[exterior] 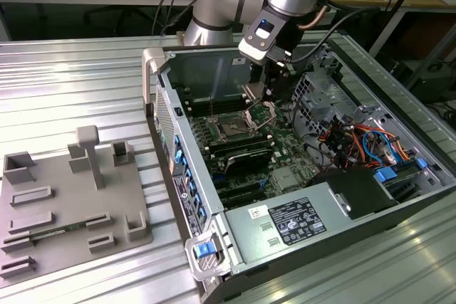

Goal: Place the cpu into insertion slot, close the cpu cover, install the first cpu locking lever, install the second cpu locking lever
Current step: 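Place the cpu into insertion slot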

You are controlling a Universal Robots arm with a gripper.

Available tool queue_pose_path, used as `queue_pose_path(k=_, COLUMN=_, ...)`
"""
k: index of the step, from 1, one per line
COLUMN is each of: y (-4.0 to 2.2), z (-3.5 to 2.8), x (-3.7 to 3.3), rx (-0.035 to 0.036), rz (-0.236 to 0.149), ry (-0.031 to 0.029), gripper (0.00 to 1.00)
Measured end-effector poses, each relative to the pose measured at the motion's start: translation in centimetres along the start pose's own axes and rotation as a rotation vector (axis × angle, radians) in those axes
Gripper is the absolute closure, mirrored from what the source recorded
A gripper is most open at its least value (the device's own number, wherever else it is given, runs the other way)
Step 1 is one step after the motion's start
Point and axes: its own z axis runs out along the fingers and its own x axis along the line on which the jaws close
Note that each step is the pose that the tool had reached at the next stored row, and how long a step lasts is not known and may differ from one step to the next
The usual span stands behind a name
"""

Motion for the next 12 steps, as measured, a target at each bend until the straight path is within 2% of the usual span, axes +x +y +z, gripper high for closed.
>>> queue_pose_path(k=7, y=-0.04, z=0.01, x=0.12, rx=0.0000, rz=-0.001, ry=-0.0001, gripper=0.45)
queue_pose_path(k=12, y=-0.15, z=0.16, x=0.51, rx=0.0000, rz=-0.003, ry=0.0002, gripper=0.45)
